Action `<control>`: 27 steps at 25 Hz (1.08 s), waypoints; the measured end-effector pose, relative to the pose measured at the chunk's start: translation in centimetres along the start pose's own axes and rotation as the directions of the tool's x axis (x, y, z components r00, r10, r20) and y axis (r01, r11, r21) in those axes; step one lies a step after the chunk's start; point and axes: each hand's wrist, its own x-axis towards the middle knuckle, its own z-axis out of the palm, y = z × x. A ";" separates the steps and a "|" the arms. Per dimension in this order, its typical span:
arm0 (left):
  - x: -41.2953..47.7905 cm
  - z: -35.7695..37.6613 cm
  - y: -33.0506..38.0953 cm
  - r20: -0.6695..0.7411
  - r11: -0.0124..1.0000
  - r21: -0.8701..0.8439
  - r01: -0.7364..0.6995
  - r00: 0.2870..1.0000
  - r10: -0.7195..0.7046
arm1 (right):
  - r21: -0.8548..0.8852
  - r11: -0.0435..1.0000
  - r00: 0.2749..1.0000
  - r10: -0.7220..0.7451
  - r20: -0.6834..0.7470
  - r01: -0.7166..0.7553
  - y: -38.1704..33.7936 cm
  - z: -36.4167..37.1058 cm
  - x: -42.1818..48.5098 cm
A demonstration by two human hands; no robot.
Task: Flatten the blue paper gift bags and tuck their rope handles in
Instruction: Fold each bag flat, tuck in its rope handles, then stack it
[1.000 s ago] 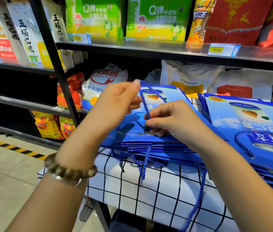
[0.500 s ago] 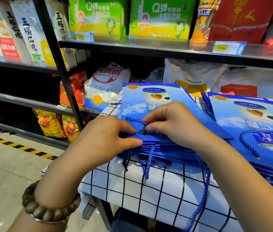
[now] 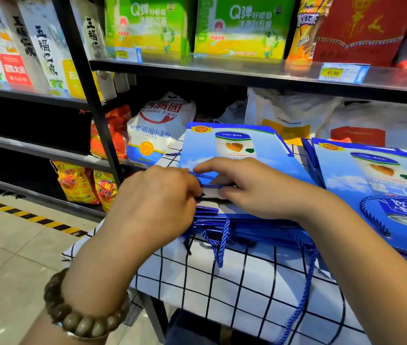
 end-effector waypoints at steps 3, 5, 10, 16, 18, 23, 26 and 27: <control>-0.1 -0.3 1.8 -0.007 0.971 0.216 0.102 0.995 -0.103 | 0.018 0.999 0.999 -0.027 -0.041 0.027 -0.4 0.2 0.2; 0.0 -0.2 2.7 0.016 0.935 0.329 0.131 0.989 -0.144 | 0.026 0.999 0.998 -0.033 -0.062 0.035 -0.6 0.5 0.3; -0.2 0.1 3.3 0.088 0.873 0.485 0.046 0.991 -0.101 | 0.052 0.998 0.995 -0.026 -0.101 0.032 -0.6 1.1 0.3; 0.2 -0.1 2.6 0.180 0.842 0.534 -0.077 0.983 -0.024 | 0.066 0.997 0.992 -0.038 -0.118 0.046 -0.5 1.3 0.2; 0.0 -0.1 2.3 0.198 0.836 0.539 -0.097 0.980 -0.014 | 0.016 0.999 0.992 -0.026 -0.121 0.028 -0.6 1.4 0.2; -0.5 -0.2 1.9 0.057 0.901 0.428 -0.065 0.997 0.045 | 0.023 1.000 0.988 0.016 -0.153 -0.012 -0.8 1.4 -0.2; -1.1 -0.2 0.5 -0.090 0.997 0.070 0.030 0.996 -0.024 | 0.221 0.975 0.968 0.081 -0.236 -0.028 -0.6 1.6 -1.0; -1.2 -0.2 -0.1 -0.081 0.992 -0.106 0.069 0.994 -0.077 | 0.227 0.973 0.962 0.089 -0.259 -0.029 -0.5 1.7 -1.3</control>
